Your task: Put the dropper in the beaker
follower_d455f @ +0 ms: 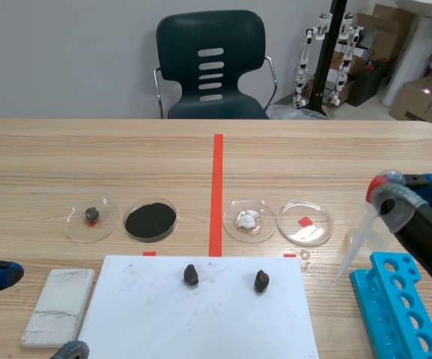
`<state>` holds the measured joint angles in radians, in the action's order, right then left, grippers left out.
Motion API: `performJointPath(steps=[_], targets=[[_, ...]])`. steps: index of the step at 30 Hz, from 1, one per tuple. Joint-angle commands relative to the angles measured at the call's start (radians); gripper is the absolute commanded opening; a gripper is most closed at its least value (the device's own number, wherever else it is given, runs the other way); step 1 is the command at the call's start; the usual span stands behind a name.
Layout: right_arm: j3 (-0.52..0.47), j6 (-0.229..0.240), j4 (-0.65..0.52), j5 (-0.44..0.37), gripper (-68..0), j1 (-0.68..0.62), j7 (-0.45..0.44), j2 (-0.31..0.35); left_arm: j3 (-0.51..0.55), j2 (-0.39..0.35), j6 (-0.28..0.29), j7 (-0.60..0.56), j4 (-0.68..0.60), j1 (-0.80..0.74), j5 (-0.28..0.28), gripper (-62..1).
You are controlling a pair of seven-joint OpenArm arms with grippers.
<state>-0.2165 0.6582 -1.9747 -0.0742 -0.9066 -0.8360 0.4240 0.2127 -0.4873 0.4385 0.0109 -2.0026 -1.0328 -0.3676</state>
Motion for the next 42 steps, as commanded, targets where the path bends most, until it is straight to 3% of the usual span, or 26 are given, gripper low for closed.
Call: performJointPath(steps=[1, 36, 42], targets=[[-0.005, -0.004, -0.008, -0.015, -66.2, 0.009, -0.016, 0.005, 0.003, 0.007, -0.002, -0.011, -0.014, 0.003, -0.011, 1.4], [-0.005, -0.007, -0.008, -0.015, -66.2, 0.01, -0.016, 0.005, 0.003, 0.007, -0.002, -0.011, -0.014, 0.003, -0.011, 1.4], [-0.019, -0.065, -0.006, -0.015, -66.2, 0.032, 0.011, 0.005, 0.003, 0.007, -0.002, -0.011, -0.014, 0.003, -0.011, 1.4]])
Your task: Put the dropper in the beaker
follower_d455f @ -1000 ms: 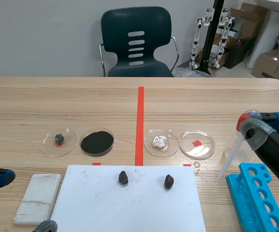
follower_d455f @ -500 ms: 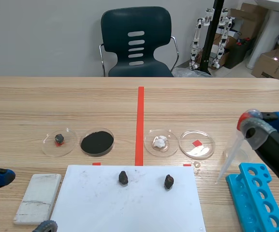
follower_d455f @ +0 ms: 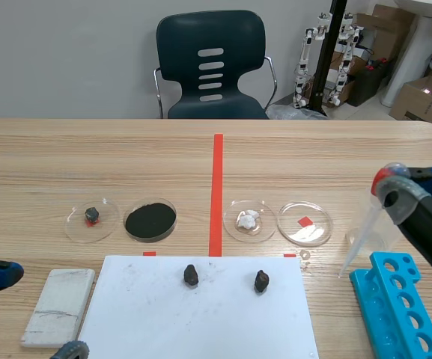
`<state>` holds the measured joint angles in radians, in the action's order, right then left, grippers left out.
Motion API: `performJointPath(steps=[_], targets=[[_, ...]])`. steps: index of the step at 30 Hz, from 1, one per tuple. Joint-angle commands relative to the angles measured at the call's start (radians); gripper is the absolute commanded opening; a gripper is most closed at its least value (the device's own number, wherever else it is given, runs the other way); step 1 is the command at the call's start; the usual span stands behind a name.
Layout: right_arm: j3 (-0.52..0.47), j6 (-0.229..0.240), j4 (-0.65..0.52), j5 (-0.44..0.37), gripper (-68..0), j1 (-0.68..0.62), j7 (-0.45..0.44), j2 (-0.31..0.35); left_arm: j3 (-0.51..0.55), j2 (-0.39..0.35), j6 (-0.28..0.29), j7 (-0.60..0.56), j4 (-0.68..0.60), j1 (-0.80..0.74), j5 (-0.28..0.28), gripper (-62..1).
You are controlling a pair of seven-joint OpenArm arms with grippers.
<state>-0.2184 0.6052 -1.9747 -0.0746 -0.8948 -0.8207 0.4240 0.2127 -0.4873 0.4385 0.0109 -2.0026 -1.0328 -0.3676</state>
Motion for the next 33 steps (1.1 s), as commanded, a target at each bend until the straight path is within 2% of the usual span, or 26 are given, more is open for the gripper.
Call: performJointPath(steps=[1, 5, 9, 12, 15, 21, 33], targets=[[-0.019, -0.023, -0.006, -0.015, -66.2, 0.031, 0.014, 0.005, 0.003, 0.007, -0.002, -0.01, -0.014, 0.003, -0.011, 1.4], [-0.027, -0.082, 0.009, -0.036, -66.2, 0.076, 0.074, 0.005, 0.003, 0.007, -0.002, -0.011, -0.014, 0.003, -0.011, 1.4], [-0.032, -0.149, 0.04, -0.08, -66.2, 0.133, 0.082, 0.005, 0.003, 0.007, -0.002, -0.011, -0.014, 0.003, -0.011, 1.4], [-0.032, -0.195, 0.07, -0.106, -66.2, 0.191, 0.123, 0.005, 0.003, 0.007, -0.002, -0.011, -0.014, 0.003, -0.011, 1.4], [-0.032, -0.225, 0.107, -0.124, -66.2, 0.248, 0.161, 0.005, 0.003, 0.007, -0.002, -0.011, -0.014, 0.003, -0.011, 1.4], [-0.032, -0.247, 0.195, -0.227, -66.2, 0.348, 0.177, 0.005, 0.003, 0.007, -0.002, -0.011, -0.014, 0.003, -0.011, 1.4], [-0.029, -0.24, 0.358, -0.241, -66.2, 0.487, 0.2, 0.002, 0.003, 0.007, -0.002, -0.011, -0.014, 0.003, -0.011, 1.4]])
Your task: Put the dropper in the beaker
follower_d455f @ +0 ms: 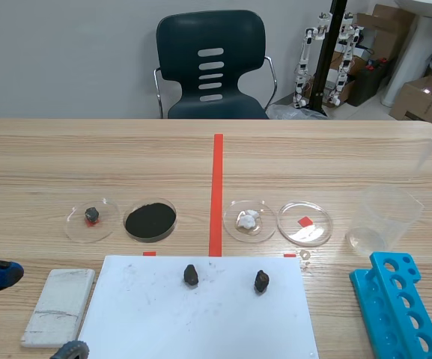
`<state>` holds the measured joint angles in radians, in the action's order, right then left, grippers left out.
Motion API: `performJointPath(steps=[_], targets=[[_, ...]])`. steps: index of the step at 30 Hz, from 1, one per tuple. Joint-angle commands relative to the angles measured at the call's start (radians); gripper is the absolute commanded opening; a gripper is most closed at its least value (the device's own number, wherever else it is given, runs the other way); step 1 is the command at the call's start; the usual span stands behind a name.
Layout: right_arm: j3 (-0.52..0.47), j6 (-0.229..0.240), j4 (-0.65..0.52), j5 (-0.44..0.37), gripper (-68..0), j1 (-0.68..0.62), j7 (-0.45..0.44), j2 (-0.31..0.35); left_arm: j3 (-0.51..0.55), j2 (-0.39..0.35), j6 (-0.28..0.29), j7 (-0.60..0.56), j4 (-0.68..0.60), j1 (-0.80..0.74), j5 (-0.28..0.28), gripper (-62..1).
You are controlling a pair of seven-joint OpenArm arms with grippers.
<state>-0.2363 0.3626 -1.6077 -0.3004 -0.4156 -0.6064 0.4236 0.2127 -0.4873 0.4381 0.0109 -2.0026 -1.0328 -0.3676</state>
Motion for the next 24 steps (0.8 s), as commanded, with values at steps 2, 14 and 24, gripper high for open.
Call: performJointPath(steps=[2, 14, 24], targets=[[-0.011, 0.005, 0.016, -0.019, -66.2, 0.018, -0.005, 0.003, 0.003, 0.007, -0.001, -0.011, -0.014, 0.003, -0.011, 1.4], [0.085, 0.035, 0.138, -0.016, -66.3, 0.065, -0.006, 0.003, 0.003, 0.007, -0.001, -0.01, -0.014, 0.003, -0.011, 1.4], [0.159, 0.053, 0.301, 0.053, -66.2, 0.151, -0.089, 0.003, 0.003, 0.007, -0.001, -0.01, -0.014, 0.003, -0.011, 1.4]])
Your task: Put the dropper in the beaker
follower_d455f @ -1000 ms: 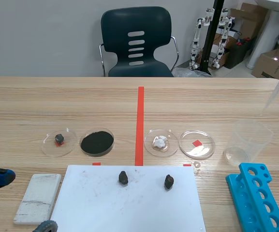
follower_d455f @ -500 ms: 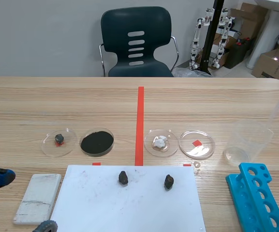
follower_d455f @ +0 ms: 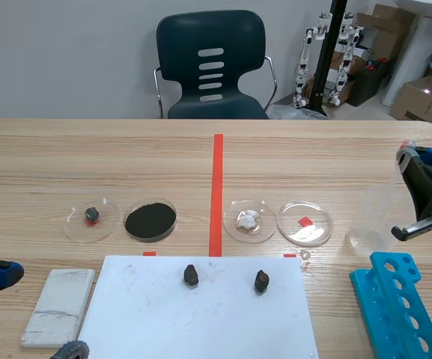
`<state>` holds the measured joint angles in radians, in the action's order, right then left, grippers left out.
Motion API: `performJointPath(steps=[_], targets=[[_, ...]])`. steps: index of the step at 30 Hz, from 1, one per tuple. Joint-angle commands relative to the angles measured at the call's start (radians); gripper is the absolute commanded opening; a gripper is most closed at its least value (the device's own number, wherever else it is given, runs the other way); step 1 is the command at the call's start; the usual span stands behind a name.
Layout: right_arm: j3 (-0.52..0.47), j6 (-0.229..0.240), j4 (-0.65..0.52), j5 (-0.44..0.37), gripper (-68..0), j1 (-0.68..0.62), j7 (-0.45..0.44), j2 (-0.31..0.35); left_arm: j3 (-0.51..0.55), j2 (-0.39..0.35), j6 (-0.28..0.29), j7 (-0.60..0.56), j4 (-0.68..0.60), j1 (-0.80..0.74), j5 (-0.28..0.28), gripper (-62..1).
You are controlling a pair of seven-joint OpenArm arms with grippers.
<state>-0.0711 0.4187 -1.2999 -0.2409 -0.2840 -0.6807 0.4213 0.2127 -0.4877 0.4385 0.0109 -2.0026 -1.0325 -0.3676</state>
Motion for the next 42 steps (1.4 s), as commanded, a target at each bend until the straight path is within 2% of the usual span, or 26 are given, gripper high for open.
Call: performJointPath(steps=[1, 10, 22, 24, 28, 36, 39, 42], targets=[[-0.002, -0.003, 0.011, -0.003, -66.2, 0.029, -0.02, 0.005, 0.003, 0.007, -0.002, -0.011, -0.014, 0.003, -0.011, 1.4], [0.027, -0.003, 0.132, 0.029, -66.3, 0.102, -0.032, 0.005, 0.003, 0.008, -0.002, -0.011, -0.014, 0.003, -0.011, 1.4], [0.027, -0.004, 0.143, 0.033, -65.9, 0.104, 0.016, 0.005, 0.003, 0.008, -0.002, -0.011, -0.014, 0.003, -0.011, 1.4], [0.027, -0.004, 0.143, 0.033, -61.0, 0.104, 0.017, 0.005, 0.003, 0.008, -0.002, -0.011, -0.014, 0.003, -0.011, 1.4], [0.027, -0.004, 0.143, 0.032, -39.3, 0.103, 0.016, 0.005, 0.003, 0.008, -0.002, -0.011, -0.014, 0.003, -0.011, 1.4], [0.027, -0.004, 0.143, 0.027, -7.8, 0.101, 0.008, 0.005, 0.003, 0.008, -0.002, -0.011, -0.014, 0.003, -0.011, 1.4], [0.027, -0.004, 0.142, 0.027, -0.3, 0.096, -0.01, 0.005, 0.003, 0.008, -0.002, -0.011, -0.014, 0.003, -0.011, 1.4], [0.027, -0.004, 0.141, 0.027, 0.4, 0.093, -0.034, 0.005, 0.003, 0.008, -0.002, -0.011, -0.014, 0.003, -0.011, 1.4]])
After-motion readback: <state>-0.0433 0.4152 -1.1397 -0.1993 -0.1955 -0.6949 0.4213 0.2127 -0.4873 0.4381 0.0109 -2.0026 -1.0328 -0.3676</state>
